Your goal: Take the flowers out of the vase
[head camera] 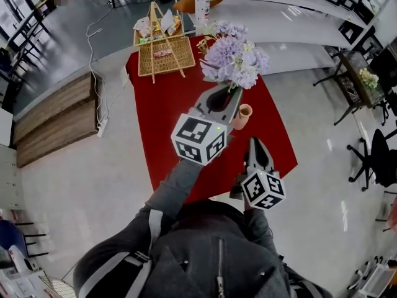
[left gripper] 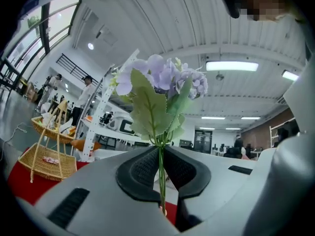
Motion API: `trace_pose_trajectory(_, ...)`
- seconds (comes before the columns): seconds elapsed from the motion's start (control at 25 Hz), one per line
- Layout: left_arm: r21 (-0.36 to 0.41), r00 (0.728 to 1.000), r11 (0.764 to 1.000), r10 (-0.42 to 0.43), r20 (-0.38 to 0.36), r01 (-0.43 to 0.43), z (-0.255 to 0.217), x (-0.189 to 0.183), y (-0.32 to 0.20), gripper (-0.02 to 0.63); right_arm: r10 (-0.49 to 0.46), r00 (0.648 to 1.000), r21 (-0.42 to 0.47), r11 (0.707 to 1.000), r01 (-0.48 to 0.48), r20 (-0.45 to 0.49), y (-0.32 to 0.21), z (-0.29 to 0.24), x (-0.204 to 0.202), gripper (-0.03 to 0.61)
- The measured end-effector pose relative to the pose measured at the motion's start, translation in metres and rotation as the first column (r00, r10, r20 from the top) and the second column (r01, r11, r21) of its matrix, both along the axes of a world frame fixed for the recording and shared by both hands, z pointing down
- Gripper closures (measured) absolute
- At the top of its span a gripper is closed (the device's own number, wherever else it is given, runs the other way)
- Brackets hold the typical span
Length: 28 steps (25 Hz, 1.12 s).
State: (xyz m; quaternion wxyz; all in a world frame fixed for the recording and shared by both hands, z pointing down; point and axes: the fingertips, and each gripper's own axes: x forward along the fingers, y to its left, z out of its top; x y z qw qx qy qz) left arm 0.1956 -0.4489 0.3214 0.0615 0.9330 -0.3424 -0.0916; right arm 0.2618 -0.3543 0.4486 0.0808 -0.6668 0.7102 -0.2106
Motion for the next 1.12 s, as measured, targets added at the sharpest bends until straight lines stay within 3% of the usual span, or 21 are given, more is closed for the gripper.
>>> trace_pose_trajectory(0.44,-0.062,0.994,0.995,-0.072,0.086,0.077,0.032,-0.087,0.052,0.58,-0.116,0.993,-0.035,0.993,0.116,0.001,0.023,-0.005,-0.079,0.563)
trace_pose_trajectory(0.84,-0.157,0.974,0.967,-0.176,0.145,0.199,0.089,-0.175,0.11,0.58,-0.245,0.969,-0.045,0.969,0.244,-0.022,0.035,-0.006,-0.153,0.565)
trace_pose_trajectory(1.12,-0.147,0.963,0.959,-0.216,0.163,0.24,0.099,-0.21,0.126,0.58,-0.278,0.959,-0.039,0.96,0.277,-0.051,0.041,-0.009,-0.182,0.565)
